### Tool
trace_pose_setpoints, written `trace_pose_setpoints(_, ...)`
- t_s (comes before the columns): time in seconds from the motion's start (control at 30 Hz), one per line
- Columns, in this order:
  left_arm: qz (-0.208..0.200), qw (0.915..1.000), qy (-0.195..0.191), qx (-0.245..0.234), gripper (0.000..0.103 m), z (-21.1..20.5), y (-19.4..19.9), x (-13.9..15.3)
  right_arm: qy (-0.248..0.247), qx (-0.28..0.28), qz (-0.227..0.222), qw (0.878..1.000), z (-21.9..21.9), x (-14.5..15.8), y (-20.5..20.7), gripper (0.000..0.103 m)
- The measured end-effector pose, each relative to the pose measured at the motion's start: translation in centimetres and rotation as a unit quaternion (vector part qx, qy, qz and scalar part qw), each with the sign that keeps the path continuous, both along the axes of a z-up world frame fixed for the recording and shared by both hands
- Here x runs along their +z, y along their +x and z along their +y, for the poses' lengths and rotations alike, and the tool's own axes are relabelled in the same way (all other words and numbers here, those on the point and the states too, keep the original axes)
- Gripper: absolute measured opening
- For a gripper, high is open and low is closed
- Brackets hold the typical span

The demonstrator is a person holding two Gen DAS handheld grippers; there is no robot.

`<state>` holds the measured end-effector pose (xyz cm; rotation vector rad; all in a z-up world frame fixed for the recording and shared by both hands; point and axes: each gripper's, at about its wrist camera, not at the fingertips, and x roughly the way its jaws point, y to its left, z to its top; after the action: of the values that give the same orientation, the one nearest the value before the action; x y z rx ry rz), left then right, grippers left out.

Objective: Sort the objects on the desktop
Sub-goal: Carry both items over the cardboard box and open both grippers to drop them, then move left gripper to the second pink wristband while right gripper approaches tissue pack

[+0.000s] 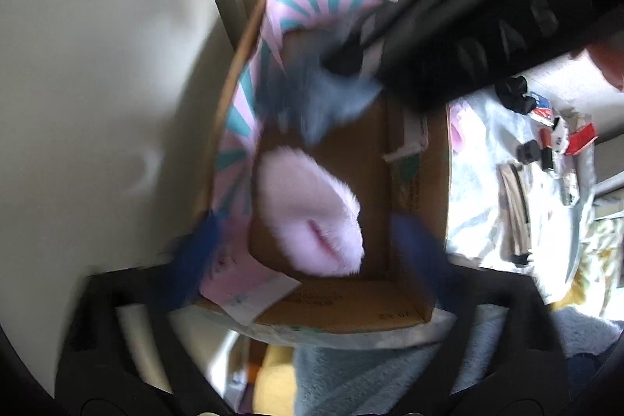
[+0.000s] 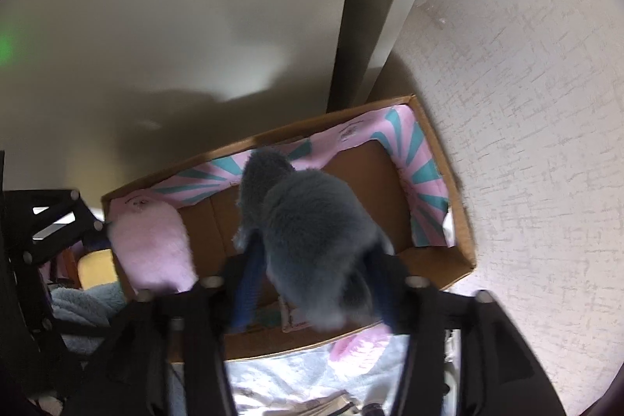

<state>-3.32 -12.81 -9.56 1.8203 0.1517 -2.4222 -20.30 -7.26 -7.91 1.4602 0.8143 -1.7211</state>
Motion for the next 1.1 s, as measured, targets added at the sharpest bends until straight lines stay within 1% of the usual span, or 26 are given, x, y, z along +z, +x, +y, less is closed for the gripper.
trace_pose_setpoints(0.03,0.012,0.9998,-0.012,-0.005,0.103,0.3,0.1,0.4,0.001,-0.007,-0.008,1.000,0.1,0.0,0.1,0.084)
trace_pose_setpoints(0.1,0.018,0.9992,-0.031,-0.019,0.103,0.9,0.1,0.7,0.009,-0.018,-0.011,1.000,0.2,0.0,-0.1,0.103)
trace_pose_setpoints(0.2,0.020,0.9987,-0.039,-0.025,0.103,1.3,0.3,0.6,0.010,-0.029,0.020,0.999,0.7,0.6,-0.1,0.102)
trace_pose_setpoints(0.3,0.018,0.9990,-0.031,-0.027,0.103,1.3,0.7,0.4,0.006,-0.056,0.029,0.998,1.5,0.6,-0.7,0.103)
trace_pose_setpoints(0.43,0.022,0.9989,-0.010,-0.040,0.103,1.4,1.1,0.6,-0.018,-0.102,0.010,0.995,3.2,1.5,-1.2,0.103)
trace_pose_setpoints(0.47,0.023,0.9988,-0.011,-0.042,0.103,2.2,1.2,0.7,-0.020,-0.111,0.004,0.994,3.5,1.8,-1.2,0.103)
trace_pose_setpoints(0.53,0.026,0.9983,-0.016,-0.050,0.103,2.7,1.4,1.1,-0.029,-0.129,-0.012,0.991,4.1,1.9,-1.4,0.103)
trace_pose_setpoints(0.6,0.029,0.9977,-0.019,-0.059,0.103,3.4,1.3,1.3,-0.033,-0.138,-0.018,0.990,4.9,2.0,-0.9,0.103)
trace_pose_setpoints(0.73,0.032,0.9967,-0.011,-0.073,0.103,4.3,1.1,1.8,-0.019,-0.143,-0.015,0.989,6.4,2.5,0.3,0.103)
trace_pose_setpoints(0.83,0.033,0.9951,-0.006,-0.093,0.103,5.1,0.9,2.1,0.000,-0.158,-0.025,0.987,8.2,2.8,1.1,0.103)
trace_pose_setpoints(0.9,0.031,0.9923,-0.003,-0.120,0.103,6.3,0.7,2.4,0.006,-0.164,-0.009,0.986,9.4,3.1,1.9,0.103)
trace_pose_setpoints(0.97,0.034,0.9886,-0.012,-0.146,0.103,7.6,0.6,2.7,0.018,-0.171,0.009,0.985,10.8,3.6,2.7,0.103)
trace_pose_setpoints(1.03,0.043,0.9840,-0.027,-0.171,0.103,8.7,0.3,3.4,0.017,-0.184,0.006,0.983,12.4,4.2,3.3,0.102)
trace_pose_setpoints(1.1,0.051,0.9799,-0.030,-0.190,0.103,9.7,-0.1,4.1,0.012,-0.197,0.001,0.980,14.0,4.6,3.8,0.102)
